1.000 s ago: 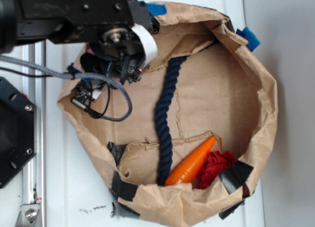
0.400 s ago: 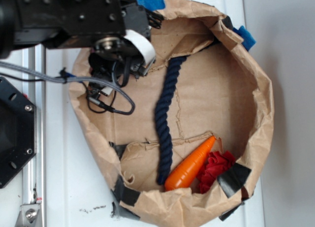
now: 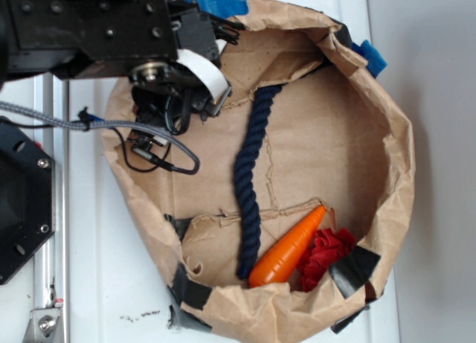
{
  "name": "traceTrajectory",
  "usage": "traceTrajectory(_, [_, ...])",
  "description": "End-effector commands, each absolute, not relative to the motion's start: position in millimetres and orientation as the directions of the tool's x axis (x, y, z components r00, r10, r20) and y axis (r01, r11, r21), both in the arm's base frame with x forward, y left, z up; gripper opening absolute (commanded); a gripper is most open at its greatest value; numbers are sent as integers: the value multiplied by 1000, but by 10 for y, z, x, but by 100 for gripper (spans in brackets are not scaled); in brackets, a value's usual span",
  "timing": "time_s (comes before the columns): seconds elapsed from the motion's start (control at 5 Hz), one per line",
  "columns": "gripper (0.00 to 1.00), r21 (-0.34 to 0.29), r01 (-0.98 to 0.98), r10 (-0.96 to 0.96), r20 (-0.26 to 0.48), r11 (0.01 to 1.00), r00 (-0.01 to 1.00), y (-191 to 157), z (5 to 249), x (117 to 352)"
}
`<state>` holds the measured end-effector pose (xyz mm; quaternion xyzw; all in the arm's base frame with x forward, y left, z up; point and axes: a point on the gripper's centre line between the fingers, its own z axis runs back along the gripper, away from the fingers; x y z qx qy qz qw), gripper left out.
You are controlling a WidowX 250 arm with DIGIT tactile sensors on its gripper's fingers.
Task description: Grab the green block.
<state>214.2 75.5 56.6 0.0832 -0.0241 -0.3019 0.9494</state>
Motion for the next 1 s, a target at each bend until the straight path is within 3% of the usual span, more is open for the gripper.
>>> traceTrajectory(0.0, [100,163,551,-559,6,818,829,762,386,2255])
traceTrajectory(0.2, [100,172,569,-575,-16,804,818,742,309,2295])
traceTrajectory(0.4, [0,167,561,-569,6,811,822,766,315,2317])
traceTrajectory(0.8, [0,168,560,-570,13,811,822,848,370,2354])
